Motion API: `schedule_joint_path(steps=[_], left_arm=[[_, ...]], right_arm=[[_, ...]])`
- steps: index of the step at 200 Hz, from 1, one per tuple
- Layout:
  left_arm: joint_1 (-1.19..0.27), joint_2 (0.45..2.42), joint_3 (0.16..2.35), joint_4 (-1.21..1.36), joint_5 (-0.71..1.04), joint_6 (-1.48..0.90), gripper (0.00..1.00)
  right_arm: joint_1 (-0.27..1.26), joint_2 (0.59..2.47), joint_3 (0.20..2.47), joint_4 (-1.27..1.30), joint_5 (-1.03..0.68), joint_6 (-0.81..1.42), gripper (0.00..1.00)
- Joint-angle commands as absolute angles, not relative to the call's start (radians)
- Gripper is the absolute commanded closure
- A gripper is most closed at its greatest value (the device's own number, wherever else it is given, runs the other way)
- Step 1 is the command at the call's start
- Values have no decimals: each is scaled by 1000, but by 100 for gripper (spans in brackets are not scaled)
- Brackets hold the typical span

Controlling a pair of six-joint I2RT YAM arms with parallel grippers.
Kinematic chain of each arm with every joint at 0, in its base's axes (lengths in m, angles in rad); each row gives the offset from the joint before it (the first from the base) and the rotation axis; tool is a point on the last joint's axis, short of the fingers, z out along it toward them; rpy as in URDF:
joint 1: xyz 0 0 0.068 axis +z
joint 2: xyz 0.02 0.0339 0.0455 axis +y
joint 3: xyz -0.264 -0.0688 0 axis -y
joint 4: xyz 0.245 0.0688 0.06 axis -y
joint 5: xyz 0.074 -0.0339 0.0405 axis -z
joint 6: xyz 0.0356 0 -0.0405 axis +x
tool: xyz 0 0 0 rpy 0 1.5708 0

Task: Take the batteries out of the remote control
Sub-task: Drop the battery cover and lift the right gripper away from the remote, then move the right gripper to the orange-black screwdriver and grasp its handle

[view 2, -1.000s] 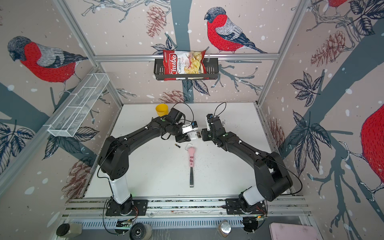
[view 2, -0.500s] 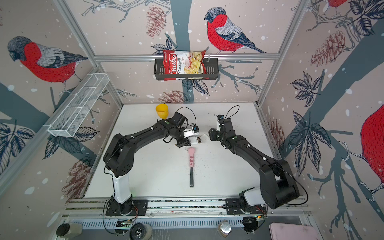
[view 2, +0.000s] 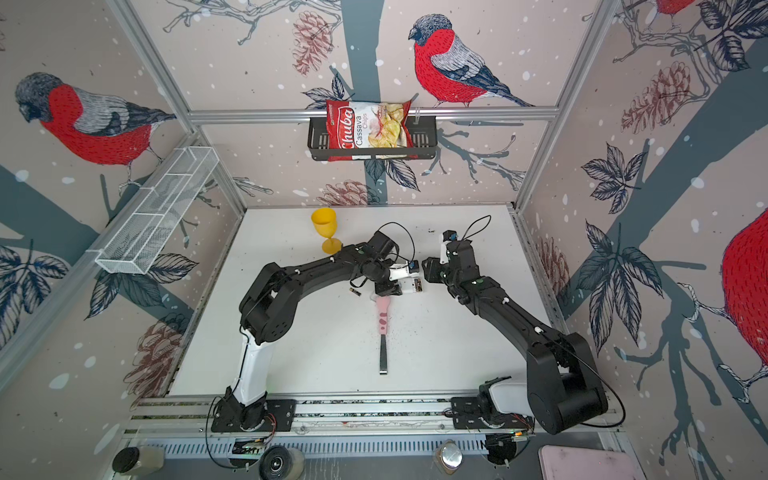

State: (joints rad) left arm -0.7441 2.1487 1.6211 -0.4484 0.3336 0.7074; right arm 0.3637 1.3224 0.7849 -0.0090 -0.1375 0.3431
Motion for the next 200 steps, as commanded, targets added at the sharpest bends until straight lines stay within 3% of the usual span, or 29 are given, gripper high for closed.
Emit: schedule_joint_path(steps=[1, 200], left_arm=[[-755, 2170, 1628, -413, 352, 707, 61], [-749, 1942, 1223, -237, 354, 617, 62]], right_arm=[[358, 1310, 784, 21, -140, 348, 51], [358, 1311, 787, 31, -161, 355, 51]])
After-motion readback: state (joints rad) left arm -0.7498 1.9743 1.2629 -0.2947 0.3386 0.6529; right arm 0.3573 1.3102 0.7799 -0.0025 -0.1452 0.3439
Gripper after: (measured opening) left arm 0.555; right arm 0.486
